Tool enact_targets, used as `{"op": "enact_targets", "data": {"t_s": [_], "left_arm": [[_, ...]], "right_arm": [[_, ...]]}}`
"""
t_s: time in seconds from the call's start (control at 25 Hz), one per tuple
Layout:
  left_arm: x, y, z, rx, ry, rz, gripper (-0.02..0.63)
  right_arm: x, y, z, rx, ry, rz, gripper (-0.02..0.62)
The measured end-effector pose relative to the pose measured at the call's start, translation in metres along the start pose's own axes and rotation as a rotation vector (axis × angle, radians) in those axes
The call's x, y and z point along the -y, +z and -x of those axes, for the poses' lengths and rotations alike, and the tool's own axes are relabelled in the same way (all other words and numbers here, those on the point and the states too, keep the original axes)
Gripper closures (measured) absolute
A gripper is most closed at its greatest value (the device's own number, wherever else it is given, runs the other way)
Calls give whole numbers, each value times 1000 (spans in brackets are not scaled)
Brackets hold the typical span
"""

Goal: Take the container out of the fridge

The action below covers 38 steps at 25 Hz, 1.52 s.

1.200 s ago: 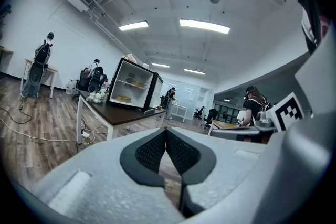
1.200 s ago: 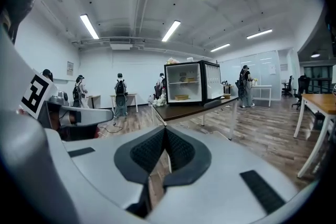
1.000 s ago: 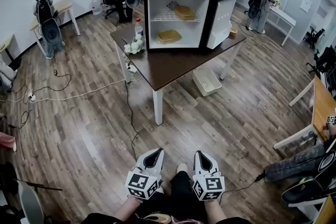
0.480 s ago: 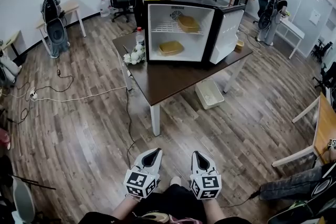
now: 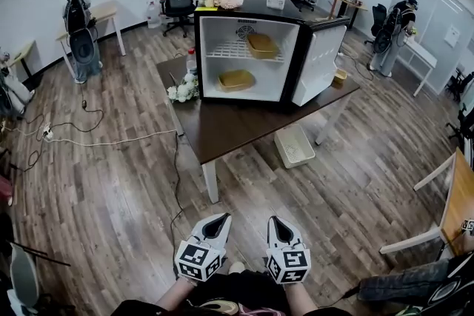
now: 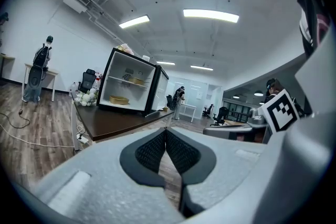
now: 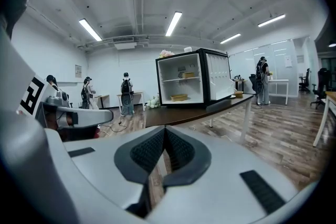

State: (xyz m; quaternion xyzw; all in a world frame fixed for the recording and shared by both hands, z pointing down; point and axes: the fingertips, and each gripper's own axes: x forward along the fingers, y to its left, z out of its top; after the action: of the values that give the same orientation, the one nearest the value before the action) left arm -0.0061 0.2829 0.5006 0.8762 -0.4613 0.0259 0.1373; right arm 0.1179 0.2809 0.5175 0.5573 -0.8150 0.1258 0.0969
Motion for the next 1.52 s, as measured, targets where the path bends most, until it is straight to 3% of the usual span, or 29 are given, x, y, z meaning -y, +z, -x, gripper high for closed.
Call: {"op": "enact_targets", "data": {"t_s": [0.72,1.52], "left_arm": [[3,3,-56,-1,21,21,597],[-116,50,-168,-2,-51,4,597]], "right_arm": [[47,-2,-24,-17,3,-77,589],[80,45,-167,1,-101,-127,588]]}}
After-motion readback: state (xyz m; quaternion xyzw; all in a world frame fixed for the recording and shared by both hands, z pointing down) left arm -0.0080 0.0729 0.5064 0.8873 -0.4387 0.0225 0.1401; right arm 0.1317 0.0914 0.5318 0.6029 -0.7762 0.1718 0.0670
